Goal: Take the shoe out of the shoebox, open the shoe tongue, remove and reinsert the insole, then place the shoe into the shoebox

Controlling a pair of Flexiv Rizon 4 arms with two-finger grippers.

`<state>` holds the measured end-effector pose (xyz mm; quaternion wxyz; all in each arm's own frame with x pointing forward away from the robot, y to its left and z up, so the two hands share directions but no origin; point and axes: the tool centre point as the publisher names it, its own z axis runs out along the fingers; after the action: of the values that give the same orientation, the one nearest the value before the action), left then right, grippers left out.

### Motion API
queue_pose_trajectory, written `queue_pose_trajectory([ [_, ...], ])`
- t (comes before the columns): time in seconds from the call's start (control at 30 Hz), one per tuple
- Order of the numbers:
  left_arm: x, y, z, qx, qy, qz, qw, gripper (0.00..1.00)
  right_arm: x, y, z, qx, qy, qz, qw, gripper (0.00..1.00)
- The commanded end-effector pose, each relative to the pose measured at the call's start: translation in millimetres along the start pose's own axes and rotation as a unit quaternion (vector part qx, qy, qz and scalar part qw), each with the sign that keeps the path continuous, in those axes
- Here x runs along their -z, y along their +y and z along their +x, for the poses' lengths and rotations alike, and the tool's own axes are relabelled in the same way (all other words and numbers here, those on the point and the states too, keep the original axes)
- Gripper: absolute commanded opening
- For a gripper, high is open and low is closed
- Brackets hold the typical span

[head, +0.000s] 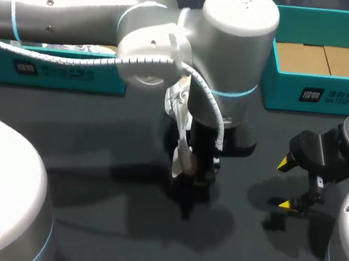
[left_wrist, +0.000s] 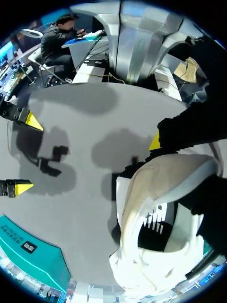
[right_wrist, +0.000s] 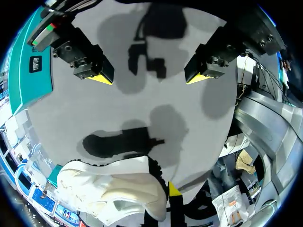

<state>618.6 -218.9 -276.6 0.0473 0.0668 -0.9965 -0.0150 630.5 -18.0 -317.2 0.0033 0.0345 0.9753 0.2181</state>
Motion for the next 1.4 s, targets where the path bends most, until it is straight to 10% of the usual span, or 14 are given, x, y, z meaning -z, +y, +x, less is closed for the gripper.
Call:
queue_pose_trajectory([
  [0.03,53,24,-21.5,0.022,-0.004,0.005,1.0,0.0,0,-0.1,2.3,0.0,-0.002,0.001,1.0,1.0],
  [0.63,46,24,-23.8,0.015,0.022,-0.004,1.0,0.0,0,-0.1,2.3,0.0,-0.002,0.001,1.0,1.0],
  [1.4,139,147,-173.1,-0.029,-0.03,-0.028,0.999,0.0,0,-0.1,2.3,0.0,-0.002,0.001,1.0,1.0],
])
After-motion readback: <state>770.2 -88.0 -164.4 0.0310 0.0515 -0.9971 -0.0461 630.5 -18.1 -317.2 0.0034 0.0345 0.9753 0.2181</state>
